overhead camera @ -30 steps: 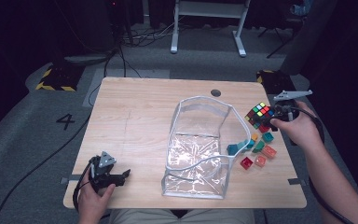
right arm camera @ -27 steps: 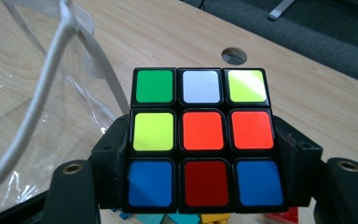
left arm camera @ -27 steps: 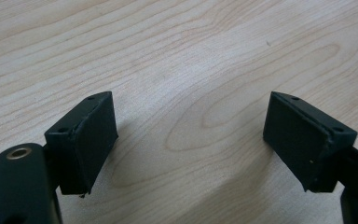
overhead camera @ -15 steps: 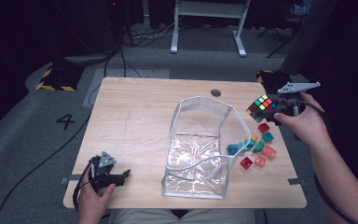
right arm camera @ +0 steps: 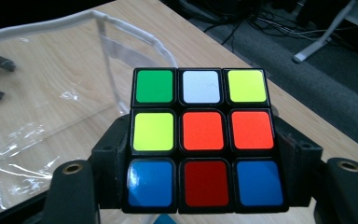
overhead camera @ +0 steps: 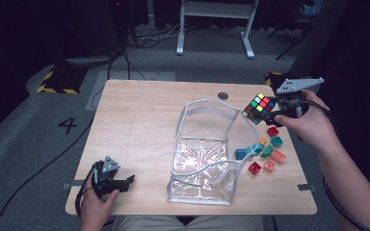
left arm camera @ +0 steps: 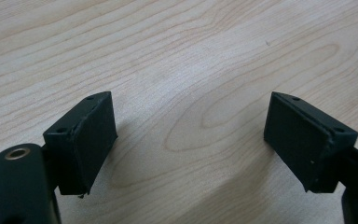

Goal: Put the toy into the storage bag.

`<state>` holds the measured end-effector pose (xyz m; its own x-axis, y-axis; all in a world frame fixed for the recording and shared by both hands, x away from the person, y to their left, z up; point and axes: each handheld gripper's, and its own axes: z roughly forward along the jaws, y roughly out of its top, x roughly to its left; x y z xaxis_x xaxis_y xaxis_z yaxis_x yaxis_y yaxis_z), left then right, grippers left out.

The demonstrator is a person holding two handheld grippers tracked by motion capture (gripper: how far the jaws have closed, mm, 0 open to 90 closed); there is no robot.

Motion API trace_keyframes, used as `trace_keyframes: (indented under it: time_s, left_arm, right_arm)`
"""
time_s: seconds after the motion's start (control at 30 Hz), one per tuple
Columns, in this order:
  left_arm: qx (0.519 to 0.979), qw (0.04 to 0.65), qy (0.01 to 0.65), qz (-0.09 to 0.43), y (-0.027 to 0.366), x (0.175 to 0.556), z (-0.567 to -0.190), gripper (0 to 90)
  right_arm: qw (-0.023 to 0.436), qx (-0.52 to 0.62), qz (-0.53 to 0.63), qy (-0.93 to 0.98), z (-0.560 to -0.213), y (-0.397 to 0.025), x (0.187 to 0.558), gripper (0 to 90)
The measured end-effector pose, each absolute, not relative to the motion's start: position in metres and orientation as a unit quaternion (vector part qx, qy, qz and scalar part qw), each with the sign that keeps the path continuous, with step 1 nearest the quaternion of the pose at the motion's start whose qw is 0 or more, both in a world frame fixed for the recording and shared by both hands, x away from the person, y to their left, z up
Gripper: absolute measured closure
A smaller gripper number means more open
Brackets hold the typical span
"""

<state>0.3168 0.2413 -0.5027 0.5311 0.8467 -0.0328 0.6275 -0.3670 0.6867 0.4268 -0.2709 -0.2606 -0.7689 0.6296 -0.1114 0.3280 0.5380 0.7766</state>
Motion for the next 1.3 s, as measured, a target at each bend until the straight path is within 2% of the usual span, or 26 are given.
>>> trace_keyframes:
  time_s: [0.77,1.3]
  left_arm:
    - [0.812,0.331,0.452,0.162,0.241,0.317,-0.503,16.6]
    - [0.813,0.329,0.453,0.164,0.242,0.317,-0.502,16.5]
  right_arm:
    - [0.146,0.176,0.391,0.891,-0.255,-0.187,0.416,34.1]
    - [0.106,0.120,0.383,0.910,-0.271,-0.134,0.418,34.1]
